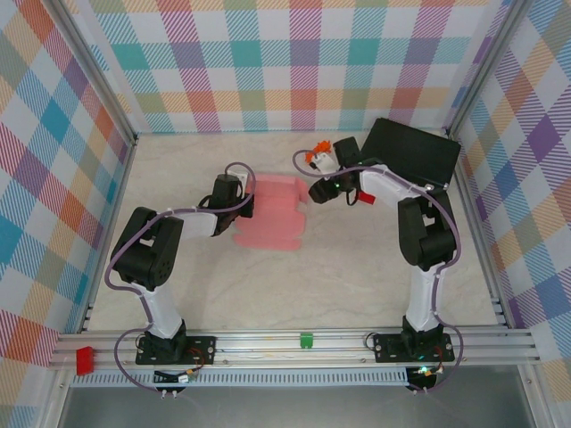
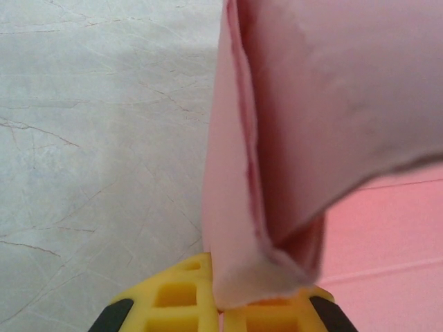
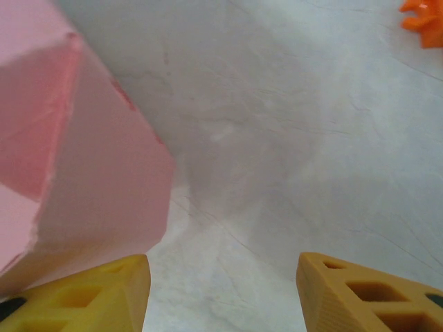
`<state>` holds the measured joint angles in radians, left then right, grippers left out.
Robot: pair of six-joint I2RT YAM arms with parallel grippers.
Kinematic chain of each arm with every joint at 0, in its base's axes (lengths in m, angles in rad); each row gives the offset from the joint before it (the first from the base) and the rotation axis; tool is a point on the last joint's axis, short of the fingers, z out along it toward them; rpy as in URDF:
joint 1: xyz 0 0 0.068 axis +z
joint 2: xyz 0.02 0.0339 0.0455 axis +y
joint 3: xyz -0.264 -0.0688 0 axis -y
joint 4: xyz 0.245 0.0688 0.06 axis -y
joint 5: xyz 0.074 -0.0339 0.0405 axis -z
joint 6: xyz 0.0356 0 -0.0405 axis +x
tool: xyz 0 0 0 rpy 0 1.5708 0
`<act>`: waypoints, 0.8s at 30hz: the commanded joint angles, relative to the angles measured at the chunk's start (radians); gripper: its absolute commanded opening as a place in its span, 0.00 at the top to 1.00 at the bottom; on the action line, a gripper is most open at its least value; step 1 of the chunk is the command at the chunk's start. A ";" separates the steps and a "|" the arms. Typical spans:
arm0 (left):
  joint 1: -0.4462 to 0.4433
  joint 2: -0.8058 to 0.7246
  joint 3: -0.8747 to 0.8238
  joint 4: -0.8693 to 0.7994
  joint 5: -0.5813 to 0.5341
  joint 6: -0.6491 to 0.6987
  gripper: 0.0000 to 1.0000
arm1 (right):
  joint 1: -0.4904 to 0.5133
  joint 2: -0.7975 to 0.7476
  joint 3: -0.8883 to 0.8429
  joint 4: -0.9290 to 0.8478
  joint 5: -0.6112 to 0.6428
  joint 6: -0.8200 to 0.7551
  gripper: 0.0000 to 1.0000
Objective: Fold the paper box
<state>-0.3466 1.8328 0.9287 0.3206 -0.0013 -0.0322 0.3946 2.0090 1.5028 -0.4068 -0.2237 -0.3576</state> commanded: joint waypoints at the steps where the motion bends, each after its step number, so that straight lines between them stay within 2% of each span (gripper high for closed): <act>1: -0.012 -0.013 0.004 0.026 0.011 0.004 0.94 | 0.021 0.018 0.023 -0.009 -0.048 -0.039 0.42; 15: -0.017 -0.004 0.011 0.020 0.020 -0.005 0.95 | 0.068 0.052 0.058 0.005 -0.086 -0.033 0.48; 24: -0.020 -0.005 0.007 0.015 0.023 -0.008 0.95 | 0.081 0.056 0.022 0.113 -0.067 0.087 0.50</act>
<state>-0.3470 1.8328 0.9287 0.3202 0.0021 -0.0334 0.4664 2.0514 1.5322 -0.3599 -0.2737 -0.3302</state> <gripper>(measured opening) 0.052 0.502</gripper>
